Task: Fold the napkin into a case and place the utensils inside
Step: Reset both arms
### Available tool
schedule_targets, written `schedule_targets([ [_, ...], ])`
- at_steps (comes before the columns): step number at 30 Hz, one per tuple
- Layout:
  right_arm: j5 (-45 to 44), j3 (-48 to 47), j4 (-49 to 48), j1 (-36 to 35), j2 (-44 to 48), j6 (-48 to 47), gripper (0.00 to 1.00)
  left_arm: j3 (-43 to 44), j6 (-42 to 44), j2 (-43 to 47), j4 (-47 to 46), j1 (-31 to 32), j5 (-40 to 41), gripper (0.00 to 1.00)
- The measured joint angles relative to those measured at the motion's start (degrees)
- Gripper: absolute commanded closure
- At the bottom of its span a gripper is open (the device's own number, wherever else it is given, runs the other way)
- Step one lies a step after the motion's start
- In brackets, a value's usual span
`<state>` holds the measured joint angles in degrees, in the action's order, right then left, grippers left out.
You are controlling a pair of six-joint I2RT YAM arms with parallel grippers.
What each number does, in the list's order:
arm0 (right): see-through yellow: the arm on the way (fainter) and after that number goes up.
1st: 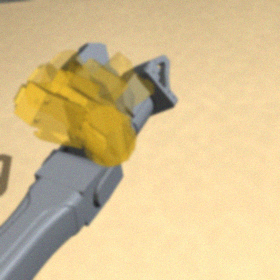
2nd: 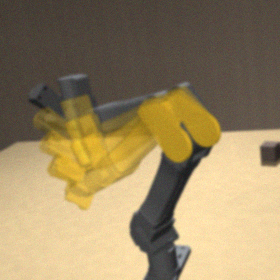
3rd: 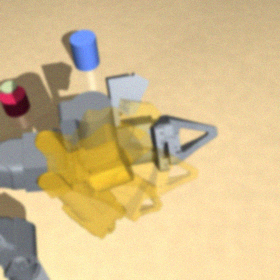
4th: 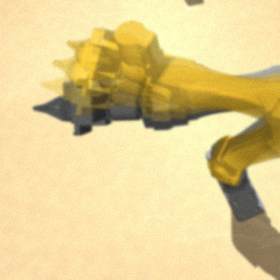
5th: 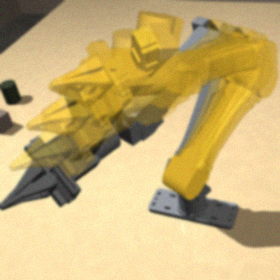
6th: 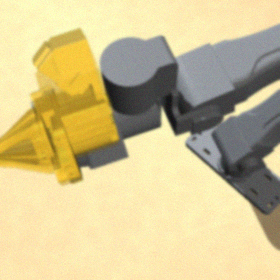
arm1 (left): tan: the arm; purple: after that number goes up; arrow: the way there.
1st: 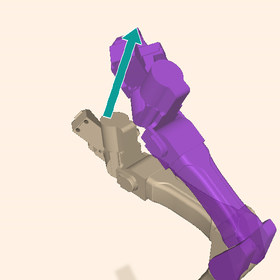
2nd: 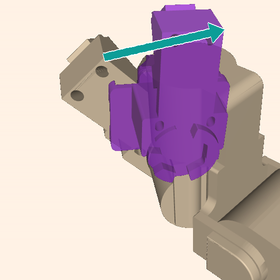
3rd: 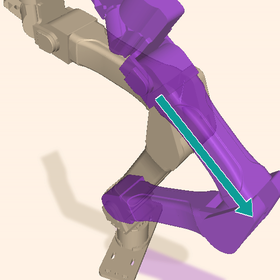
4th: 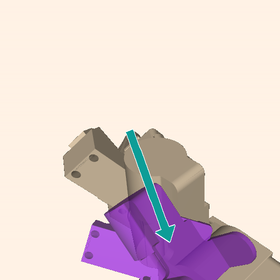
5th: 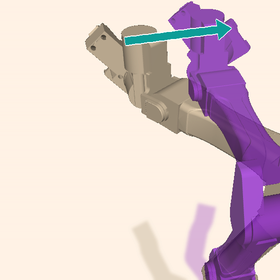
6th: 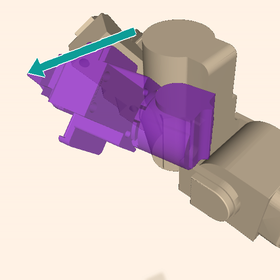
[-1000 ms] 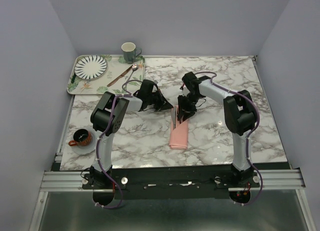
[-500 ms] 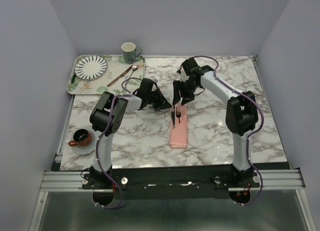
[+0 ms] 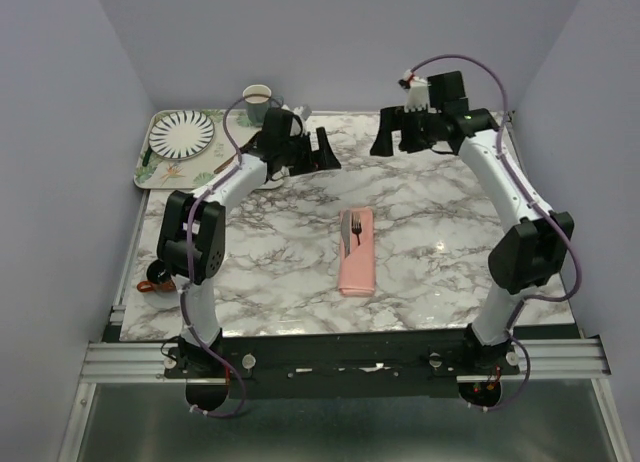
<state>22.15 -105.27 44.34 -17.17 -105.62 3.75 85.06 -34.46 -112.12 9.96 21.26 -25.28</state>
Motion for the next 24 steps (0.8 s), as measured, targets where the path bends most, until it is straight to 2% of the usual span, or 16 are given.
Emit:
schedule_targets([
  [6,2.91,5.40,-4.11,11.39,9.40,-0.81,0.00,17.07,13.46,4.13,16.20,-2.64,0.37,0.01],
  [12,2.56,17.22,-5.49,18.75,17.38,-3.15,0.00,23.93,24.50,9.90,30.36,-6.84,0.70,0.01],
  [14,2.36,22.01,-5.75,18.86,20.20,-4.83,0.00,22.62,26.51,11.47,32.52,-8.17,0.63,0.01],
  [20,2.34,36.48,-6.16,18.67,27.63,-7.45,0.00,9.38,29.59,14.73,37.68,-9.25,2.43,0.01],
  [24,2.36,41.42,-6.19,18.67,28.50,-7.91,0.00,0.63,30.95,14.73,39.76,-9.16,5.42,0.01],
])
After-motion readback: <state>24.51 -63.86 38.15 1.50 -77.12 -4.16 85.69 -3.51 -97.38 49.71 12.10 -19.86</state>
